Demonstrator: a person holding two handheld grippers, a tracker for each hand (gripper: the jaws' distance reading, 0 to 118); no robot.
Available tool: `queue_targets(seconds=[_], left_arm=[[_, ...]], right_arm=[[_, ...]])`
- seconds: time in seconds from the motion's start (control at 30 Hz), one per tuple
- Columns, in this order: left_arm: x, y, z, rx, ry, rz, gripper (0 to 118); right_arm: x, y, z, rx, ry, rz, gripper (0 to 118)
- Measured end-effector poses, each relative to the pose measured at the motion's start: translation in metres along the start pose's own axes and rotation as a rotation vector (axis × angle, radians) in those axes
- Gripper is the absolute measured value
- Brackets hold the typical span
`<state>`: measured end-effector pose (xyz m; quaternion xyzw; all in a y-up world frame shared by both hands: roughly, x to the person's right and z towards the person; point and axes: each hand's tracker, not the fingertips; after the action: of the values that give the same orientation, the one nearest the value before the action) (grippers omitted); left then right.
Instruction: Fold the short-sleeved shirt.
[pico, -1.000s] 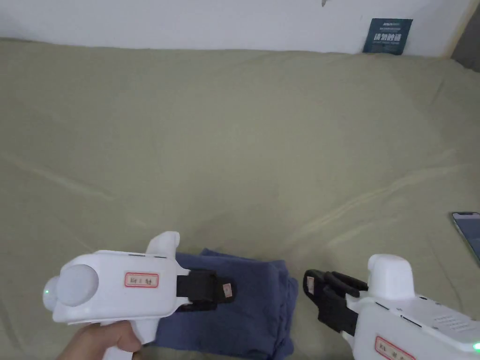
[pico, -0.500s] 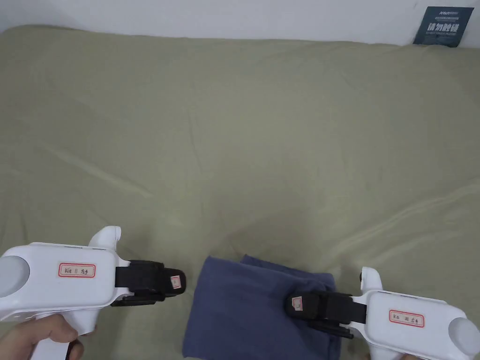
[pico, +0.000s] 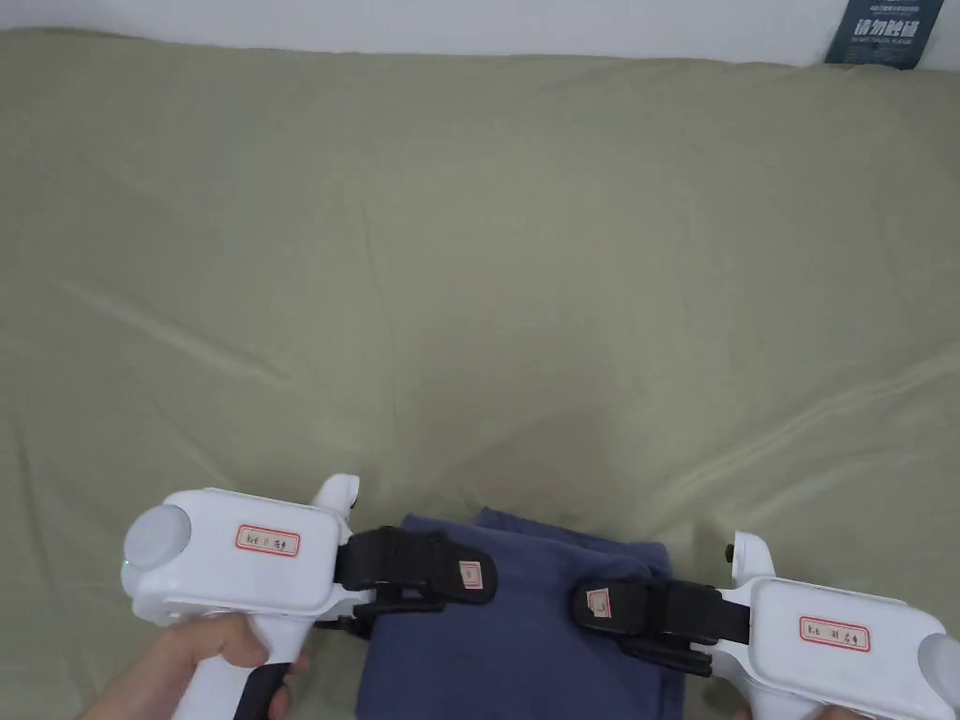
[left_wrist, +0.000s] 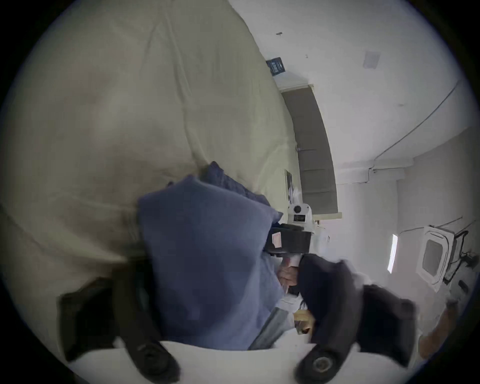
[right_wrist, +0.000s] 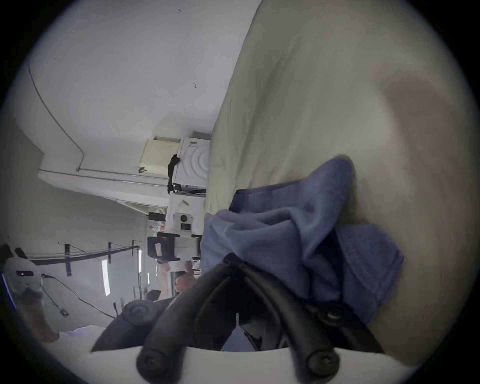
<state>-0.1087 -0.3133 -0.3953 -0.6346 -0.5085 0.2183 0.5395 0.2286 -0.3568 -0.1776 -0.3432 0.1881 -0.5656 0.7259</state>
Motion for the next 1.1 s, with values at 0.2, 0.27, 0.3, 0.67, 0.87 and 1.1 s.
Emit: queue_targets(seconds=[0.2,0.27,0.3,0.67,0.87,1.1], left_arm=[[-0.020,-0.005,0.010,0.042,0.044,0.047,25],[-0.016,-0.006,0.016,0.051,0.045,0.047,25],[-0.017,-0.004,0.020,0.052,0.048,0.043,25],[-0.060,0.011,0.225,0.276,0.270,0.103,25],[-0.092,0.028,0.341,0.395,0.375,0.179,25],[-0.096,0.054,0.358,0.345,0.464,0.144,42]], right_arm=[[-0.016,0.000,0.001,-0.003,-0.045,0.043,3],[-0.027,-0.002,0.003,0.005,-0.057,0.064,3],[-0.032,-0.002,0.004,0.007,-0.054,0.074,3],[-0.084,0.010,0.013,0.024,-0.131,0.249,3],[-0.087,0.015,0.011,0.043,-0.146,0.264,3],[-0.086,0.023,0.010,0.062,-0.166,0.256,3]])
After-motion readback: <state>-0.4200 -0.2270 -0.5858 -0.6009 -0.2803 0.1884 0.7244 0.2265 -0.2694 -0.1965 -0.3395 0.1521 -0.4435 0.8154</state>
